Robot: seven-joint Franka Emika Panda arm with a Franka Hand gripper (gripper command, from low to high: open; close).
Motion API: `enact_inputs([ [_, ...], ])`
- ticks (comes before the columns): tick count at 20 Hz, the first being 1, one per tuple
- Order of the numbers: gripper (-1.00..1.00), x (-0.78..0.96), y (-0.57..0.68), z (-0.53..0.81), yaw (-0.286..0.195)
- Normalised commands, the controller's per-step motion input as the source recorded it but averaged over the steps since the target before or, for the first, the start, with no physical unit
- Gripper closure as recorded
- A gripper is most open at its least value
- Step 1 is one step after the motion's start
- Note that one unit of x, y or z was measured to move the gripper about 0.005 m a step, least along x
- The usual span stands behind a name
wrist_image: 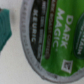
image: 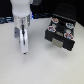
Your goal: Open the kcup holder, insert the kcup into the holder, and close the kcup holder
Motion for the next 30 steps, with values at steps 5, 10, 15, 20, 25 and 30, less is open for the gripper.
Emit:
enact_inputs([
  [5,1.00,-0.02,0.01,0.09,-0.043],
  [10,1.00,0.09,0.30,0.77,0.001],
  [15,1.00,0.13,0.40,0.90,0.008],
  [20,1.00,0.11,0.52,0.82,0.011],
  [25,1.00,0.14,0.62,0.74,0.020],
  [30,1.00,0.16,0.67,0.55,0.018],
])
